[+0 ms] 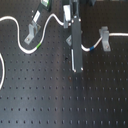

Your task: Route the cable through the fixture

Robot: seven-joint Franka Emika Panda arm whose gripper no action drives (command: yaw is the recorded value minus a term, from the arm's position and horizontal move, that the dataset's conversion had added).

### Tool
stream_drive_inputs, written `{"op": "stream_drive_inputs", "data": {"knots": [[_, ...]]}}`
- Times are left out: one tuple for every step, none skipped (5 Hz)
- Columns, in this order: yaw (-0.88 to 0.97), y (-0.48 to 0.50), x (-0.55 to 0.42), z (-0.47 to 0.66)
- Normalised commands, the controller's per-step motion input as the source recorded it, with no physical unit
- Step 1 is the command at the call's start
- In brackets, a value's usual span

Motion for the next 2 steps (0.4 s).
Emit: {"op": "stream_drive_inputs", "data": {"knots": [[-0.10,-0.200,0.039,0.01],[-0.03,-0.233,-0.020,0.01]]}}
